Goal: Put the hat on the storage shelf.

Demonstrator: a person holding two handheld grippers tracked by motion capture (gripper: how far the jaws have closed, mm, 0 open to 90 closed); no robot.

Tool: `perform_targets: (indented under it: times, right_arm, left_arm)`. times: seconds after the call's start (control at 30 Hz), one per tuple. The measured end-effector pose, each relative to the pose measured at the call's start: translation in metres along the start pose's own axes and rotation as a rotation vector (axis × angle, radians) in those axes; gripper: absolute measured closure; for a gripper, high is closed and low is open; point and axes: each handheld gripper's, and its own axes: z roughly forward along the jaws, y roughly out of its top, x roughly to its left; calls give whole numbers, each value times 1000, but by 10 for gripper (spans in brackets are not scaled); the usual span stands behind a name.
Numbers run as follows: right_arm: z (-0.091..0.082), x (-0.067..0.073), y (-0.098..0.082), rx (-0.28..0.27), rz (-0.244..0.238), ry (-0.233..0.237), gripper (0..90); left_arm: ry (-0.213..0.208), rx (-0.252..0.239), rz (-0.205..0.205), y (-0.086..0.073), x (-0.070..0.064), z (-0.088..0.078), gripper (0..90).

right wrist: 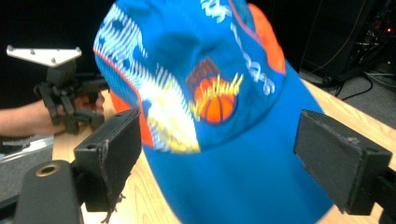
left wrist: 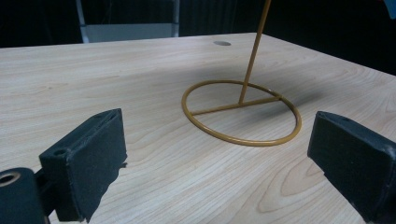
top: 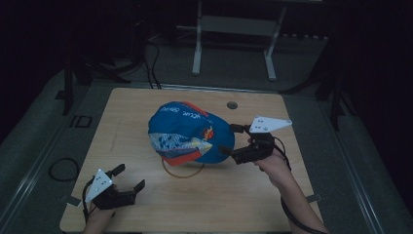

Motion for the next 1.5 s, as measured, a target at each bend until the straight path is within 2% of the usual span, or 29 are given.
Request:
perform_targets:
  times: [0.13, 0.2, 0.23, 0.6, 0.93, 1.03, 1.07, 1.13, 1.3, 1.5]
  right_arm:
    - [-4, 1, -14, 8, -4, 5, 154]
    - [-4, 1, -14, 8, -4, 5, 154]
    - [-7, 0, -24, 3, 3, 7, 153]
    - [-14, -3, -67, 17, 43, 13, 154]
    - [-17, -11, -116, 61, 98, -8, 153]
    - [-17, -12, -126, 77, 99, -18, 153]
    - [-17, -13, -137, 103, 131, -16, 153]
    - [-17, -13, -145, 119, 148, -17, 153]
    - [-19, -14, -158, 131, 152, -24, 152]
    - [-31, -15, -175, 149, 119, -73, 150]
  left_arm:
    - [1, -1, 0, 0, 0, 0, 49]
    - [2, 0, 0, 0, 0, 0, 49]
    - [1, 0, 1, 0, 0, 0, 49]
    - [-2, 4, 4, -2, 0, 2, 54]
    - [-2, 15, 14, -3, 0, 3, 54]
    - [-3, 17, 17, -3, -1, 4, 54]
    - [-2, 19, 17, -3, 0, 4, 54]
    - [-2, 19, 14, -3, 0, 4, 54]
    - [-3, 22, 16, -3, 0, 4, 54]
    - [-2, 29, 20, -3, -1, 4, 54]
